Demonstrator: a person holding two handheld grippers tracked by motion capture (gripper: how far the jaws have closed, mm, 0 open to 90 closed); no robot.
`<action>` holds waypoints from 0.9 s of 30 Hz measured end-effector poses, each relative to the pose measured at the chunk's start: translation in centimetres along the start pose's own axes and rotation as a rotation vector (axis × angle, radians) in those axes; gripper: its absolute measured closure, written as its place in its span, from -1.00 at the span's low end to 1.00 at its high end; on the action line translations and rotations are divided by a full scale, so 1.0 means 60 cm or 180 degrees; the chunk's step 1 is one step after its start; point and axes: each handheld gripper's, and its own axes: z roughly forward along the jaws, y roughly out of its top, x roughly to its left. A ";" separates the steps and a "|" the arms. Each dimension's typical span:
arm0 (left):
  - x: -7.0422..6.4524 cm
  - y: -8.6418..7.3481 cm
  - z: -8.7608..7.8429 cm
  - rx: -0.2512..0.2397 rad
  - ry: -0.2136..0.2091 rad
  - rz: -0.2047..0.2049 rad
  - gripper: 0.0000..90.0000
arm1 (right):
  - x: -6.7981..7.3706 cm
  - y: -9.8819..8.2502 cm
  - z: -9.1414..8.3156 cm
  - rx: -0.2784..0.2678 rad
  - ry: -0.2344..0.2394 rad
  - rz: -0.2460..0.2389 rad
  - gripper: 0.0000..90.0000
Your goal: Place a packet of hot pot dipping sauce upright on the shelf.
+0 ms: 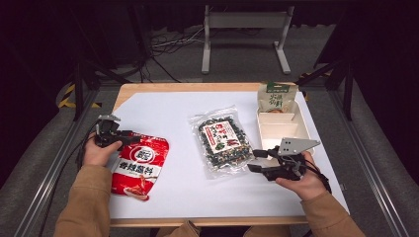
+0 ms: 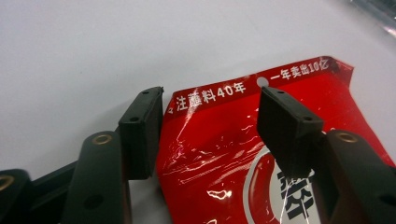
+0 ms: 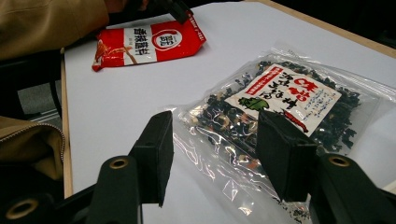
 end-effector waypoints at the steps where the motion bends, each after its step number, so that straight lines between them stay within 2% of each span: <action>1: -0.002 0.000 0.000 0.0014 0.0047 0.0039 0.08 | 0.000 0.000 0.000 -0.0011 -0.0002 0.0000 0.04; 3: -0.005 0.000 -0.002 0.0045 0.0123 0.0108 0.25 | 0.000 0.001 -0.001 -0.0011 -0.0030 0.0001 0.03; 6: -0.010 0.000 -0.003 0.0119 0.0221 0.0124 0.47 | -0.001 0.001 -0.002 -0.0020 -0.0039 0.0018 0.02; 10: -0.012 -0.001 -0.002 0.0172 0.0250 0.0160 0.67 | -0.001 0.001 -0.002 -0.0045 -0.0032 0.0039 -0.02; 13: -0.014 -0.001 0.000 0.0209 0.0268 0.0207 0.73 | 0.000 0.002 -0.003 -0.0060 -0.0026 0.0043 -0.02; 15: -0.015 -0.001 0.000 0.0214 0.0279 0.0221 0.86 | 0.000 0.003 -0.003 -0.0066 -0.0021 0.0043 -0.03; 18: -0.016 0.001 -0.005 0.0188 0.0298 0.0220 0.97 | 0.001 0.003 -0.003 -0.0080 -0.0009 0.0049 -0.03; 19: -0.016 0.001 -0.006 0.0170 0.0293 0.0214 0.97 | 0.001 0.003 -0.003 -0.0079 -0.0007 0.0051 -0.03; 23: -0.027 0.006 -0.012 0.0182 0.0413 0.0309 0.98 | 0.000 0.004 -0.004 -0.0048 0.0013 0.0102 0.05; 25: -0.030 0.008 -0.017 0.0168 0.0438 0.0325 0.98 | 0.000 0.006 -0.005 -0.0001 0.0044 0.0170 0.09; 27: -0.032 0.010 -0.023 0.0167 0.0425 0.0339 0.98 | 0.002 0.008 -0.005 0.0022 0.0037 0.0148 0.10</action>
